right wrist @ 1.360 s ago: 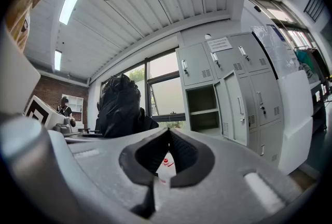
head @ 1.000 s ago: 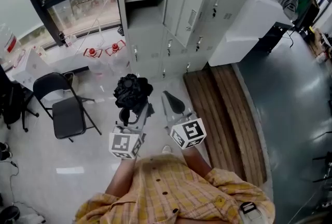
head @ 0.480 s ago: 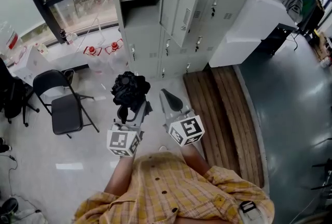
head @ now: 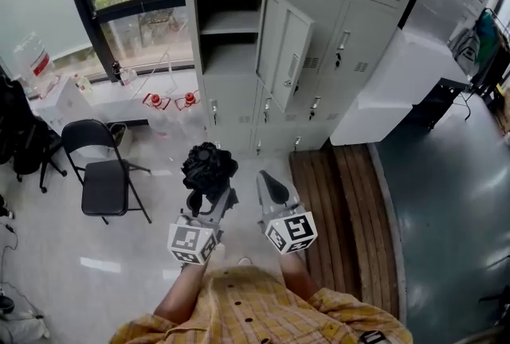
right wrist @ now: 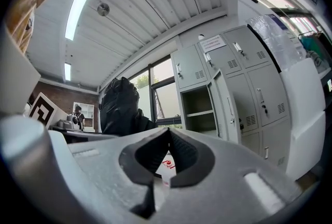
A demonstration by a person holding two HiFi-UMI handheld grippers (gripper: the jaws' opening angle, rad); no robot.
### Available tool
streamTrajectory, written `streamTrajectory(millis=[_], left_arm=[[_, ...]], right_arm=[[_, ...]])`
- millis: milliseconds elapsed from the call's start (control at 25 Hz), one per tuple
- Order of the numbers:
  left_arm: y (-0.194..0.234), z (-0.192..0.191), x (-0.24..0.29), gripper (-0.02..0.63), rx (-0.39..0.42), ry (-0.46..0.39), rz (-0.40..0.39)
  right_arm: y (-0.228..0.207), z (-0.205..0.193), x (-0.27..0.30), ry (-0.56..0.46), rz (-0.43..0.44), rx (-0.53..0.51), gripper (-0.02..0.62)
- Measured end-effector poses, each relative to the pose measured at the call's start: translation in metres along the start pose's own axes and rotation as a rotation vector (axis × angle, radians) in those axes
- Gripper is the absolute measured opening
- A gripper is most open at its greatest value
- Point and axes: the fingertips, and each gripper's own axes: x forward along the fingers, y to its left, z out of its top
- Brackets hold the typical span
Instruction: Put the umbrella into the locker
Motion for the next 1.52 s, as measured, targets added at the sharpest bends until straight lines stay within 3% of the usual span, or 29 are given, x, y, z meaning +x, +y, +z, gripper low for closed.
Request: streamTrajectory(millis=[560,1080,1520], left_arm=[[0.023,-0.018,0.082,0.232,-0.066,0.004,-0.01],[0.119,0.009,0.2,0.232,-0.082,-0.001,-0.011],[0.189,0.032,0.29,0.232,-0.069,0.012,-0.047]], right_arm=[[-0.055,-0.012,0.053,0.034,-0.006,-0.002,-0.003],[-0.103,0.011,0.199,0.002,0.034,0.0,-0.003],[-0.149,0.02,0.304,0.012,-0.02,-0.025,-0.003]])
